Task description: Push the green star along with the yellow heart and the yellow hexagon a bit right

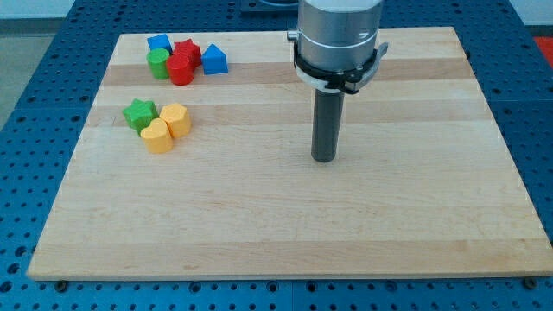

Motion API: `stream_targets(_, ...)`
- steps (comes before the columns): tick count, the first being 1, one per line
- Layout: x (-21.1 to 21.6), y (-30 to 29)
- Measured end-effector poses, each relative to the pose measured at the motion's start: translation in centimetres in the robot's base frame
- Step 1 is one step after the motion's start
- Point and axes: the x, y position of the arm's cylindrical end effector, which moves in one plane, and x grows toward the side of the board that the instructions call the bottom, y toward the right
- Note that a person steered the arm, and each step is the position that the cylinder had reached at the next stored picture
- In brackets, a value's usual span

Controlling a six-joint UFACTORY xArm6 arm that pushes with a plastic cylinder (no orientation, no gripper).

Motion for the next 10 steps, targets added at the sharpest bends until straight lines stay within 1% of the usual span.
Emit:
stream_targets(1, 0.0, 0.0)
stream_targets(3, 0.2, -2.9)
stream_targets(6, 3.4, -18.6)
stream_targets(7, 3.5, -24.0)
stream_targets(9, 0.6, -32.2)
stream_targets(10, -2.2, -34.8)
